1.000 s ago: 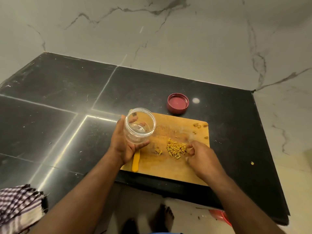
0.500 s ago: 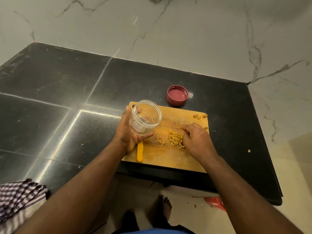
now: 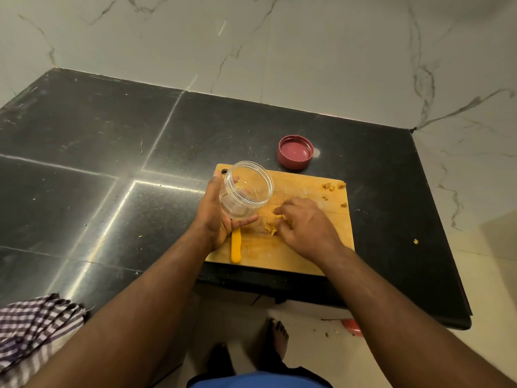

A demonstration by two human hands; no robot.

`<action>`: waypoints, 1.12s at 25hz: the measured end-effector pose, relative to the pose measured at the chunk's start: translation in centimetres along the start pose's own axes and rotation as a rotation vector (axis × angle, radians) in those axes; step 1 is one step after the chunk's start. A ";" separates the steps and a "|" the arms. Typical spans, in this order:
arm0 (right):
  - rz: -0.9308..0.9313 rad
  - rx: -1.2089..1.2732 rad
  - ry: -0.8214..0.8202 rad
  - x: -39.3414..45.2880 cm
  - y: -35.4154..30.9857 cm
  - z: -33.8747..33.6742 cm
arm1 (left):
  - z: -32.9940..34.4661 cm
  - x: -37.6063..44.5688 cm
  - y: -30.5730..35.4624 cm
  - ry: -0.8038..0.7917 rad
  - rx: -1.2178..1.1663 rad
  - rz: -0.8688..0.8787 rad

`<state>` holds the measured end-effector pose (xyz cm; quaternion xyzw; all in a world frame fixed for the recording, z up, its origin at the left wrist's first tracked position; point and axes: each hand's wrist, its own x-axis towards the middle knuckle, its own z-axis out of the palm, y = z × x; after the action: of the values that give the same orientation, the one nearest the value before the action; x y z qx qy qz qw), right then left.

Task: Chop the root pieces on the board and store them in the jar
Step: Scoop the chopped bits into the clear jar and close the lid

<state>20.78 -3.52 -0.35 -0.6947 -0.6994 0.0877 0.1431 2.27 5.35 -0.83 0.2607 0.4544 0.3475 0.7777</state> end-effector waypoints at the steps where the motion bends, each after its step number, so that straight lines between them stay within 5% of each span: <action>1: -0.078 -0.015 -0.032 0.0 -0.5 0.4 | 0.0 0.0 0.0 0.000 0.000 -0.003; 4: -0.206 -0.049 -0.083 -0.3 -1.1 1.2 | 0.1 -0.1 0.1 0.005 -0.004 -0.011; 10: -0.033 0.017 0.057 -0.8 1.6 0.2 | 0.2 -0.2 0.0 0.014 0.001 -0.008; 15: 0.021 -0.040 -0.108 -0.8 1.3 0.5 | 0.3 -0.2 0.1 0.007 0.015 -0.011; 28: 0.012 -0.057 -0.070 -2.3 1.2 0.1 | 0.3 -0.4 0.0 0.016 0.021 -0.004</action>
<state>21.90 -5.75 -0.97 -0.6993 -0.7020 0.0928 0.0979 2.39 5.08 -0.49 0.2652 0.4648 0.3430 0.7720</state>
